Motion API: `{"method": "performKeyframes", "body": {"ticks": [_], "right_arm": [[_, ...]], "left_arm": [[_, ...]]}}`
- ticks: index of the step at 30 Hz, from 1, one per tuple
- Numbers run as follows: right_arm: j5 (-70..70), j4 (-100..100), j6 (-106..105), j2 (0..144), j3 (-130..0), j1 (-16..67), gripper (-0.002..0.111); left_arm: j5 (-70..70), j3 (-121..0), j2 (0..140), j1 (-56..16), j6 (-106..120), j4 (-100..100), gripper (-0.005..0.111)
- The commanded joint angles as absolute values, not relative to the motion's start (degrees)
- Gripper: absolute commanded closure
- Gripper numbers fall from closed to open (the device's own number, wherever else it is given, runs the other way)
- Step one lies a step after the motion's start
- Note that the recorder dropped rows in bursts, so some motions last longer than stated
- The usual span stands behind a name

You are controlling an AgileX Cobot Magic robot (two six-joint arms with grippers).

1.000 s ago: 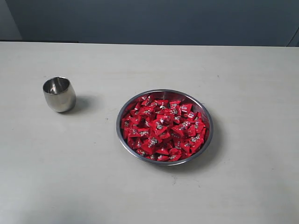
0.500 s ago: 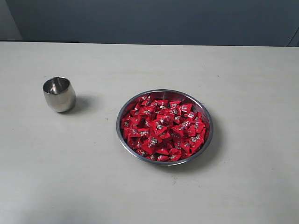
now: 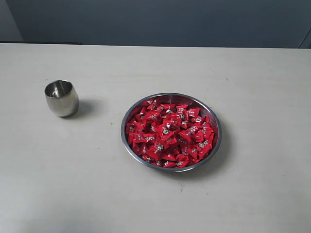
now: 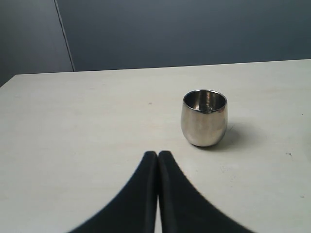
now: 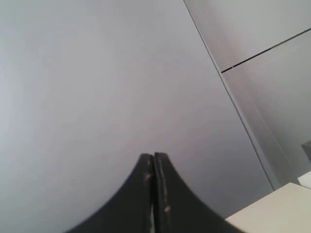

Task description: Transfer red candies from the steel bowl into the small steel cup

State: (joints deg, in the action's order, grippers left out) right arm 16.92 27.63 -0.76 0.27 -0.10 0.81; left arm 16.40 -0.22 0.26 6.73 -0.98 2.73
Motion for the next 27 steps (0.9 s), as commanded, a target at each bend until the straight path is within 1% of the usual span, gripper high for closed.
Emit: {"method": "performKeyframes", "body": {"ticks": [1, 7, 10, 11, 13, 14, 15, 22, 25, 27], "right_arm": [[16.07, 25.43, -0.39, 0.0, 0.0, 0.69, 0.109], [18.05, 17.29, 0.0, 0.0, -0.3, 0.69, 0.109], [18.02, 16.98, 0.0, 0.0, -5.2, 0.69, 0.109], [17.35, 16.98, 0.0, 0.0, -6.31, 0.69, 0.109], [10.64, 18.59, 0.0, 0.39, -10.34, 0.69, 0.109], [4.8, 18.13, 0.0, 3.51, -13.82, 0.69, 0.109], [2.94, 18.16, 0.0, 5.83, -15.22, 0.69, 0.109], [-8.64, 13.26, -3.42, 36.63, -34.09, 1.32, 0.109], [-9.84, 17.24, -13.37, 48.24, -41.21, 6.97, 0.109], [-10.49, 19.88, -19.22, 52.64, -43.72, 10.12, 0.109]], "left_arm": [[16.31, 0.0, 0.0, 6.77, -1.12, 2.6, 0.106], [16.31, 0.0, 0.0, 6.77, -1.12, 2.6, 0.106], [16.31, 0.0, 0.0, 6.77, -1.12, 2.6, 0.106], [16.31, 0.0, 0.0, 6.77, -1.12, 2.6, 0.106], [16.31, 0.0, 0.0, 6.77, -1.12, 2.6, 0.106], [16.31, 0.0, 0.0, 6.77, -1.12, 2.6, 0.106], [16.31, 0.0, 0.0, 6.77, -1.12, 2.6, 0.106], [16.31, 0.0, 0.0, 6.77, -1.12, 2.6, 0.106], [16.31, 0.0, 0.0, 6.77, -1.12, 2.6, 0.106], [16.31, 0.0, 0.0, 6.77, -1.12, 2.6, 0.106]]}}
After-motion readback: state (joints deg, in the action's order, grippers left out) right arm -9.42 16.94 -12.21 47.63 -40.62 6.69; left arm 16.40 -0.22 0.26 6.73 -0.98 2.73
